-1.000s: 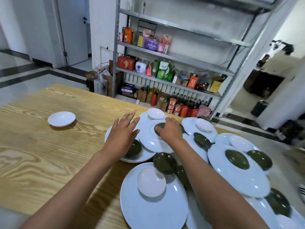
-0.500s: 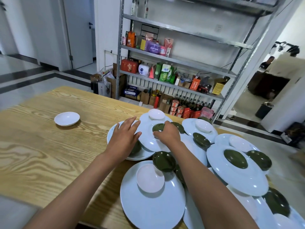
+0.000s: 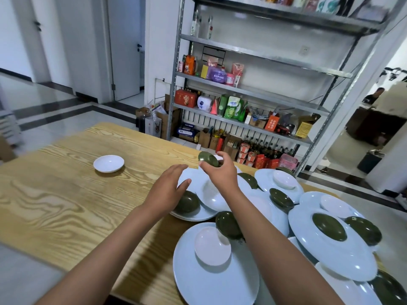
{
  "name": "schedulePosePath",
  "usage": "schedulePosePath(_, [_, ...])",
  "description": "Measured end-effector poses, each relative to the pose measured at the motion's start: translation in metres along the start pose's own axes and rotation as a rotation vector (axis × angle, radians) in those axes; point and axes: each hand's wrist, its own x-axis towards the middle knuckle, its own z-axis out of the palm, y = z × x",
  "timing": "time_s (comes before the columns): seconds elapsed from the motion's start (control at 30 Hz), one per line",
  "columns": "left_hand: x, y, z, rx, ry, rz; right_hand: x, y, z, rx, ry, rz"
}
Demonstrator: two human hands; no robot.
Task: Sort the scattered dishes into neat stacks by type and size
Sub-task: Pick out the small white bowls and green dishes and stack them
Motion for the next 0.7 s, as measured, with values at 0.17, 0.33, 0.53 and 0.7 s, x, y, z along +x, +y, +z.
schedulePosePath(0.17, [-0.001, 0.0, -0.018, -0.223, 0.078, -0.094, -0.009, -0.026, 0.035, 0.254, -0.128, 0.057])
schedulePosePath(0.33, [-0.007, -0.009, -0.041, -0.239, 0.225, -0.081, -0.023, -0.042, 0.067, 0.326, -0.243, 0.063])
schedulePosePath(0.53, [-0.015, -0.035, -0.059, -0.335, 0.282, -0.137, -0.037, -0.055, 0.094, 0.356, -0.322, 0.04])
schedulePosePath(0.7, [-0.02, -0.052, -0.07, -0.299, 0.317, -0.163, -0.041, -0.058, 0.113, 0.34, -0.39, 0.037])
